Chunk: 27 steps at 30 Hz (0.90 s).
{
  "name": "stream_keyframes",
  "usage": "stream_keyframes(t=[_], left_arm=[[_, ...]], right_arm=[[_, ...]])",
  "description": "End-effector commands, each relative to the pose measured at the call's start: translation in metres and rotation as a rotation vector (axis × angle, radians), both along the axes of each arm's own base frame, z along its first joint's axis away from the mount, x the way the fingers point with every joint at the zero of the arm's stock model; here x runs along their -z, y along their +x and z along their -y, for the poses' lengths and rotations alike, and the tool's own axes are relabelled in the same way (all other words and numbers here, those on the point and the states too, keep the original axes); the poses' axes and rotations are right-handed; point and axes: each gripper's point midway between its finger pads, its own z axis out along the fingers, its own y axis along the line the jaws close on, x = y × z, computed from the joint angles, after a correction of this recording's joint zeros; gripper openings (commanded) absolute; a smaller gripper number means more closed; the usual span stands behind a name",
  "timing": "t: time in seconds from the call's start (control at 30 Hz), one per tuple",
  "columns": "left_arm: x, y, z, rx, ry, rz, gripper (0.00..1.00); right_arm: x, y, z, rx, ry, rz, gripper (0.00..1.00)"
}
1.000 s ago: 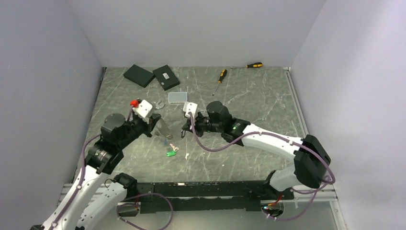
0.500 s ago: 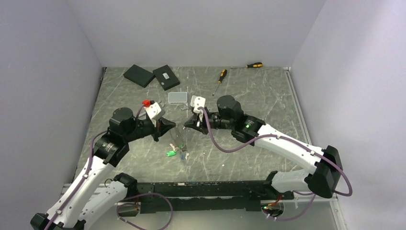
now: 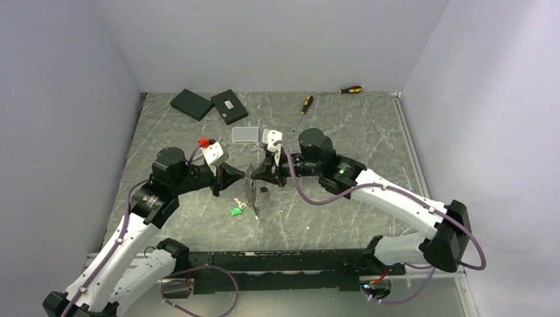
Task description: Put the keys on the keyring
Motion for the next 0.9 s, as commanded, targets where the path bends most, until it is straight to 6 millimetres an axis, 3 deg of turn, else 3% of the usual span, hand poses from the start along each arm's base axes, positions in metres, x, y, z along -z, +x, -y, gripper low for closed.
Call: stream_keyframes(t=[0.0,0.4,0.87], left_arm=[[-0.036,-0.001,0.006,0.044,-0.065,0.095,0.0],[-0.036,-0.002,0.006,0.047,-0.067,0.098,0.0],[-0.037,-0.003,0.006,0.045,-0.066,0.1,0.0]], right_arm=[[-0.028,0.002,-0.011,-0.006,0.087,-0.024,0.0],[-0.021,0.013,-0.019,0.042,0.077,-0.072,0.0],[-0.029,0.03,-0.007,0.096,0.133,-0.093,0.0]])
